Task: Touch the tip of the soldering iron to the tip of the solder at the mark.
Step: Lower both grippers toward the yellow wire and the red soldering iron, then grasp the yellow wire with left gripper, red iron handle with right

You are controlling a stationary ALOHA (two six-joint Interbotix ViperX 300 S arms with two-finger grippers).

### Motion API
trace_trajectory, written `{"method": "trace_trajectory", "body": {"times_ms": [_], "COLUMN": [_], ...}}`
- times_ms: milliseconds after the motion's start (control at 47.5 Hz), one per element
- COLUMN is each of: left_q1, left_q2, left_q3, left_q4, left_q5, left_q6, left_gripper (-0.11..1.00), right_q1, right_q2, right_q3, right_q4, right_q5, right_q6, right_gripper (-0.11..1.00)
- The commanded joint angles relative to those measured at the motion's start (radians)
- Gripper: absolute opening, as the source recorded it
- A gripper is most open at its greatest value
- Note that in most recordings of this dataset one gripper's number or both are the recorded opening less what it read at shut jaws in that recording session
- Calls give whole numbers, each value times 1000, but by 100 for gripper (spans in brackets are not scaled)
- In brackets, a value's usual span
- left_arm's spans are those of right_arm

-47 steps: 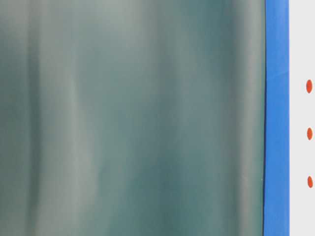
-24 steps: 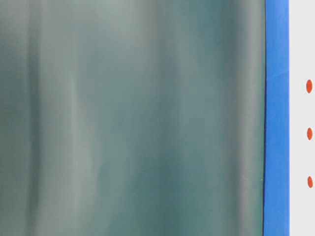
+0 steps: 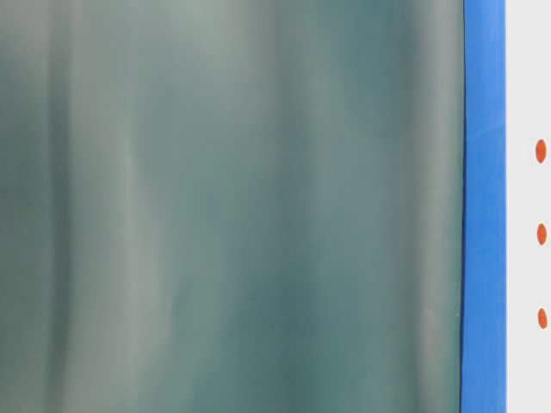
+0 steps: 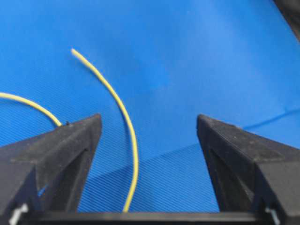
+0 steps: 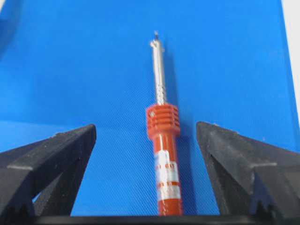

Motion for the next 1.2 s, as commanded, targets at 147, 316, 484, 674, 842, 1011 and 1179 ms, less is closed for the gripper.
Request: {"method": "trace_trajectory", "body": {"times_ms": [147, 316, 484, 674, 842, 1011, 1179], "left_q1": [-8, -20, -29, -28, -26, -14, -5], "left_q2": [94, 147, 153, 152, 153, 150, 126], "left_q3": [-32, -44, -44, -46, -58, -78, -100], "left_q4": [-2, 0, 0, 0, 0, 0, 0], "left_q5": [-44, -48, -49, -38, -29, -20, 32], "left_q6": [0, 0, 3, 12, 12, 12, 12], "left_gripper": [75, 66, 49, 28, 2, 2, 2], "right_q1": [25, 28, 28, 28, 28, 28, 25], "right_q2": [103, 150, 195, 252, 252, 247, 207], "right_q3": [-32, -54, -77, -91, -80, -80, -78], "right_q4": [60, 66, 66, 75, 75, 75, 75], "right_q5": [-58, -58, -60, -84, -89, -89, -81], "right_q6": [-2, 0, 2, 2, 0, -2, -9], "right_gripper": [86, 84, 80, 68, 24, 6, 6]}}
